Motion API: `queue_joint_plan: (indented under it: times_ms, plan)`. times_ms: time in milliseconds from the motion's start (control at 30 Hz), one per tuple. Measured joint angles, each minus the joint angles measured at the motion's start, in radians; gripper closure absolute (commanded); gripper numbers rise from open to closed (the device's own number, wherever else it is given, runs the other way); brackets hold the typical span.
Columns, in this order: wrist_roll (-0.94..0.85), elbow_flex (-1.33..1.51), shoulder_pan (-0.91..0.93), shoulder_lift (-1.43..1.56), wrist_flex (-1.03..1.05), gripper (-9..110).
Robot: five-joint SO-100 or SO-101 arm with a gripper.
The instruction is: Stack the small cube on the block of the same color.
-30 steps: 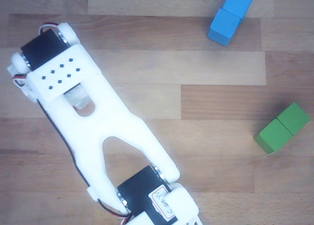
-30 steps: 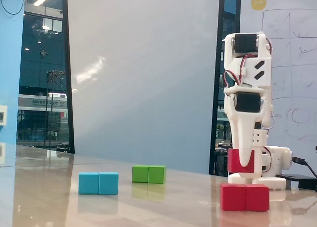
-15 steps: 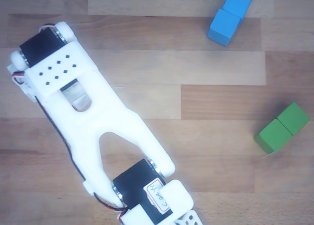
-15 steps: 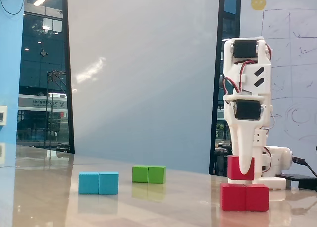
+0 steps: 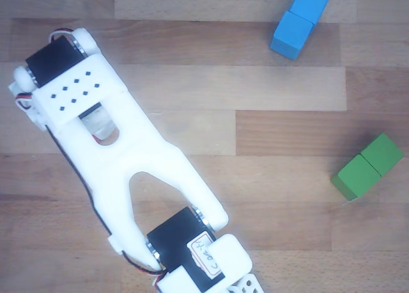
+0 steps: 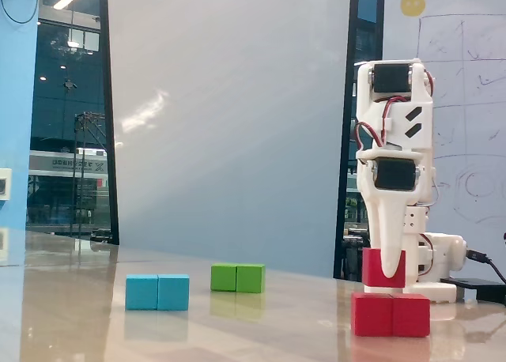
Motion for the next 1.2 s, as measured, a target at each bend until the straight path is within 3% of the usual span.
queue_joint_plan:
  times_ms: [533, 867, 1200]
  plan:
    - [0.000, 0.000, 0.000, 0.000, -0.002, 91]
    - [0.000, 0.000, 0.000, 0.000, -0.003, 77]
    - [0.000, 0.000, 0.000, 0.000, -0.003, 70]
